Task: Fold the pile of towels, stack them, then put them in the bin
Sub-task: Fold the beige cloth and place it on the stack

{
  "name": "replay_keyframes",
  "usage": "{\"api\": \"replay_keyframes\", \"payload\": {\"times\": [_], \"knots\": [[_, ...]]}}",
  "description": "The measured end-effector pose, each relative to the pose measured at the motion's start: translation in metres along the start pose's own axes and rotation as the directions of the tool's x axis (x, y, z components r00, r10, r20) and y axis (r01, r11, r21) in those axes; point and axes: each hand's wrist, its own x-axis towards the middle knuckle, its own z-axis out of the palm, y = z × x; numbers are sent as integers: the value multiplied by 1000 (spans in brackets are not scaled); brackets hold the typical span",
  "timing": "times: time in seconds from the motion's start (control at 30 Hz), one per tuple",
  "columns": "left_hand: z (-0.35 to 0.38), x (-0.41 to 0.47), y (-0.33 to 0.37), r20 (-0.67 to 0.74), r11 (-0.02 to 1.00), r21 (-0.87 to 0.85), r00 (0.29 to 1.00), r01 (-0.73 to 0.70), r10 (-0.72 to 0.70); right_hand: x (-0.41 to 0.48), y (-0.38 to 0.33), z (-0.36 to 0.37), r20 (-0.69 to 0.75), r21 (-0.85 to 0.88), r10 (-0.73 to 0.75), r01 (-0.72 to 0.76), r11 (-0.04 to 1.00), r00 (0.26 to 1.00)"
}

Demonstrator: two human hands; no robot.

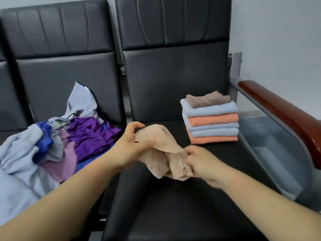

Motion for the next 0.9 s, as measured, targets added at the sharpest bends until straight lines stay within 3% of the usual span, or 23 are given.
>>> {"api": "replay_keyframes", "payload": {"times": [0.07,0.17,0.37,0.5,0.6,0.73,0.8,0.9], "knots": [[-15,3,-8,108,966,212,986,-149,129,9,-2,-14,-51,131,-7,13,991,999],[-30,10,-15,176,909,362,973,-205,149,22,-5,-30,-160,134,-49,71,988,986],[-49,28,-31,135,865,482,987,-141,86,26,-7,-28,-121,-12,-113,112,994,986],[-64,27,-37,128,871,483,991,-94,36,19,-7,-33,27,-134,-173,175,975,985],[-73,24,-39,118,757,646,993,-99,29,17,1,-43,40,-328,-189,192,925,981],[-88,22,-51,77,617,786,996,-36,-40,10,11,-49,-38,-263,-210,192,945,977],[-90,21,-59,70,657,754,995,-11,-64,6,13,-50,-82,-179,-177,161,971,981],[-79,17,-65,104,824,567,992,-5,-65,3,10,-46,-83,-69,-62,56,996,995]]}}
